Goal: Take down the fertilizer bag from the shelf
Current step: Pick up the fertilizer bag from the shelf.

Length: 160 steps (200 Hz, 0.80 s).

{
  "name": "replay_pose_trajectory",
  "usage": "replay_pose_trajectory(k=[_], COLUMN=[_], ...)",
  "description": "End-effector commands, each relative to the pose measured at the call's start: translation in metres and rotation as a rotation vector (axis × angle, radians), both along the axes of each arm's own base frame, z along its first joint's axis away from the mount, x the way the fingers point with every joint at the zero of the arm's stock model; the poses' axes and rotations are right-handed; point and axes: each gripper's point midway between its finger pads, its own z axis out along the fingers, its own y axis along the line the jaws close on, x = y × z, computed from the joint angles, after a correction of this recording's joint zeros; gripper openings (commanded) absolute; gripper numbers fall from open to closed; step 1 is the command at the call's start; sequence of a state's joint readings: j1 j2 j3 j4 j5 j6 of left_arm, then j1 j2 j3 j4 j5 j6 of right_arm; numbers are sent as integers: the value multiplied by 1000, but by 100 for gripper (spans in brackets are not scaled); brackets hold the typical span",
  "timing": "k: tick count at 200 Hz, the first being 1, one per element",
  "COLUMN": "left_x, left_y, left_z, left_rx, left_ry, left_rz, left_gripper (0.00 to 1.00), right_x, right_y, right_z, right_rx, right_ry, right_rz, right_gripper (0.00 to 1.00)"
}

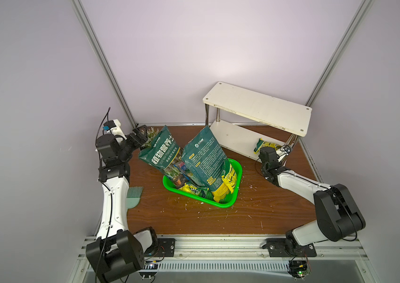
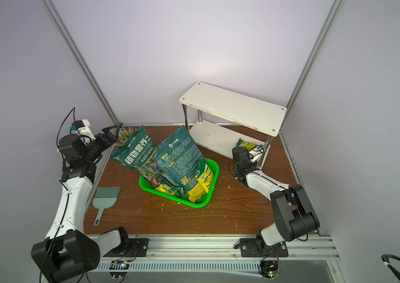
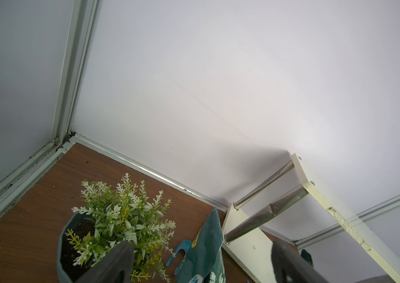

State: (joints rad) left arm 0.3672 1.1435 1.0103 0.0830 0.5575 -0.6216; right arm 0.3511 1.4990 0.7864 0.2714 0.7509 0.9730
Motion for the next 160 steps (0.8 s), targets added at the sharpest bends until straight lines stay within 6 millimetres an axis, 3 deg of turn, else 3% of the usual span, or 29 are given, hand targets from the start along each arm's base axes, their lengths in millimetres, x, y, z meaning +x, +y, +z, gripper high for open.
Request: replay_pose_trajectory(k=[1, 16, 30, 55, 74, 102, 160], left_x=[0, -1, -1, -1, -1, -2, -1], left_y=[5, 5, 5, 5, 5, 5, 5], left_z=[3, 4, 4, 4, 4, 4, 2], left_rx=[2, 4, 1, 0, 1, -1, -3], left_ry=[-21, -24, -23, -24, -24, -26, -21], left_rz=[1, 2, 3, 3, 2, 0, 0], left_gripper=[91, 91, 91, 91, 91, 91, 91], right_x=[7, 4, -7, -16, -28, -38, -6], right_y=[3, 5, 0, 12, 14, 13, 10], right_z=[18, 17, 11, 2, -3, -4, -25], right_rx=[-30, -26, 13, 81, 84, 79, 126], right_ry=[-60, -37, -12, -43, -29, -54, -28], right_rz=[43, 65, 14, 31, -76, -210, -198], right_gripper=[0, 0, 37, 68, 98, 99, 99])
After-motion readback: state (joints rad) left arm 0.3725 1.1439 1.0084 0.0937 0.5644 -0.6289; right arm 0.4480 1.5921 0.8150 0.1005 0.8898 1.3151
